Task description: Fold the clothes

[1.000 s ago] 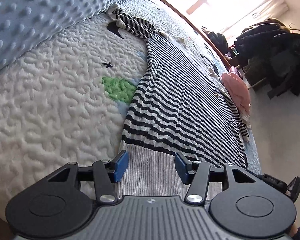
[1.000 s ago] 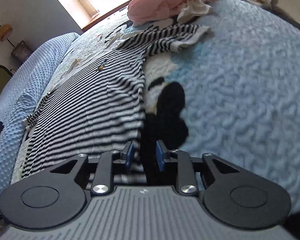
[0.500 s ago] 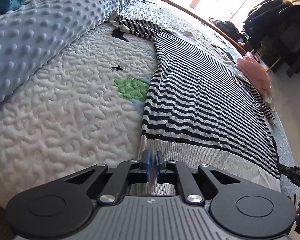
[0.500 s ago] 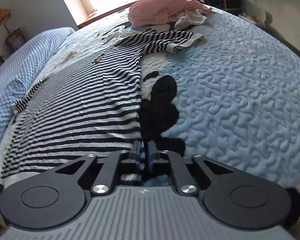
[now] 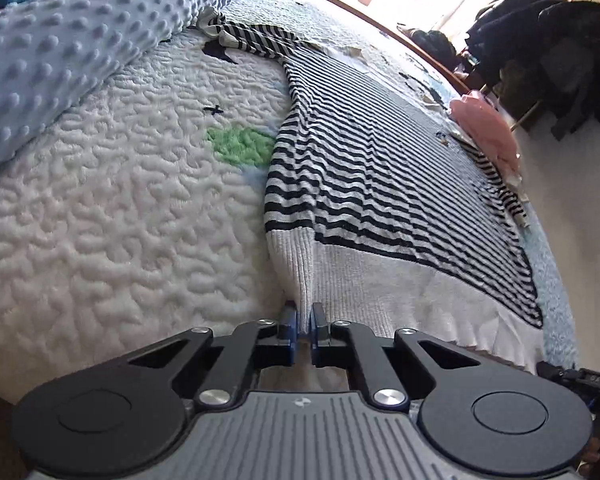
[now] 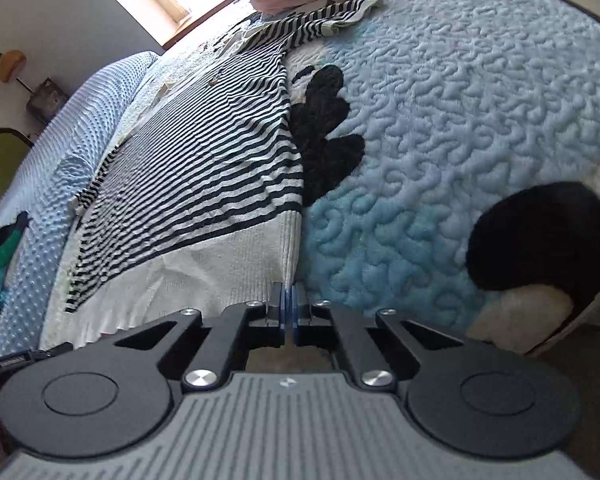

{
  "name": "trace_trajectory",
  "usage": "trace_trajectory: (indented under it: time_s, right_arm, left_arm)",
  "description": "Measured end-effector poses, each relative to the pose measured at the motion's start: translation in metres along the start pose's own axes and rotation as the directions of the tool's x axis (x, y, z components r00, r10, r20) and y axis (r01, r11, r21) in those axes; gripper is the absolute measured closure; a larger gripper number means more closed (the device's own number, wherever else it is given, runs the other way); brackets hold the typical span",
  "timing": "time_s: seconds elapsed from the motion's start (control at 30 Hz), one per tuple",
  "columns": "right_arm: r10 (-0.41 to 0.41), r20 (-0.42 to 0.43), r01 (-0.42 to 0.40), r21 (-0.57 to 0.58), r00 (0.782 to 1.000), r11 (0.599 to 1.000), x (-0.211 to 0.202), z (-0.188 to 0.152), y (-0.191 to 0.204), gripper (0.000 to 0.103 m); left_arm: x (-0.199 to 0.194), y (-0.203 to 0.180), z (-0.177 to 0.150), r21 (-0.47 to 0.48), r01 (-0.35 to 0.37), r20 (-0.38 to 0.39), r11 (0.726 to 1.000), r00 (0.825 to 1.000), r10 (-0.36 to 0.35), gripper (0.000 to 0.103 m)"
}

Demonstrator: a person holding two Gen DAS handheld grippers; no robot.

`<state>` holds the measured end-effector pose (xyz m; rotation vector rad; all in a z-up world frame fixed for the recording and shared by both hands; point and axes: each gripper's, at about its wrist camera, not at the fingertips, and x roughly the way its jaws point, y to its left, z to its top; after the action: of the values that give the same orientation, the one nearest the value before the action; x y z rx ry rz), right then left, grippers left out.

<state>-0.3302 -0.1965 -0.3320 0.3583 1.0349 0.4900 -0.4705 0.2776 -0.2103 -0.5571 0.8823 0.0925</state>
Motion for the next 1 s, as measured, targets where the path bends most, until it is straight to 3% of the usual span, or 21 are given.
trace_trajectory:
  time_s: [0.13,0.27,0.53,0.63,0.73,0.87,0.93,0.97,1.0]
  right_arm:
    - [-0.022,-0.006,0.022,0.015,1.0,1.0,-0.005,0.002,-0.01,0.101]
    - [-0.058,0.004,0.058,-0.063,0.998,0.996,-0.001,-0.003,-0.004,0.101]
    - [-0.055,-0.019,0.056,0.046,0.998,0.997,-0.013,-0.004,-0.011,0.096]
    - [-0.143,-0.036,0.144,0.028,0.989,0.989,-0.031,-0.011,-0.008,0.087]
    - [-0.226,0.024,0.227,-0.05,0.974,0.973,-0.056,-0.019,0.003,0.087]
    - [-0.101,0.126,0.119,-0.143,0.987,0.983,-0.057,-0.003,0.046,0.087]
    - [-0.054,0.148,0.088,-0.233,0.988,0.969,-0.036,0.008,0.074,0.078]
    - [-0.041,0.154,0.084,-0.281,0.987,0.956,-0.022,0.013,0.088,0.066]
    - [-0.028,0.159,0.079,-0.328,0.987,0.941,-0.009,0.018,0.101,0.065]
  left_arm:
    - [-0.004,0.004,-0.001,-0.011,-0.02,-0.003,1.0,1.0,0.02,0.096]
    - [0.0,0.003,-0.004,0.011,-0.042,-0.005,0.999,0.999,0.042,0.094]
    - [-0.011,0.003,-0.006,0.012,-0.03,-0.018,0.999,0.999,0.03,0.087]
    - [-0.027,0.003,-0.011,0.058,-0.034,-0.012,0.998,0.999,0.034,0.071]
    - [-0.047,0.003,-0.006,0.088,-0.015,0.031,0.996,0.999,0.012,0.069]
    - [-0.048,-0.019,0.028,0.129,0.091,0.113,0.987,0.988,-0.106,0.062]
    - [-0.03,-0.035,0.045,0.174,0.113,0.126,0.978,0.983,-0.136,0.06]
    - [-0.018,-0.041,0.053,0.199,0.112,0.125,0.974,0.983,-0.138,0.06]
    - [-0.005,-0.045,0.057,0.219,0.106,0.106,0.97,0.986,-0.132,0.06]
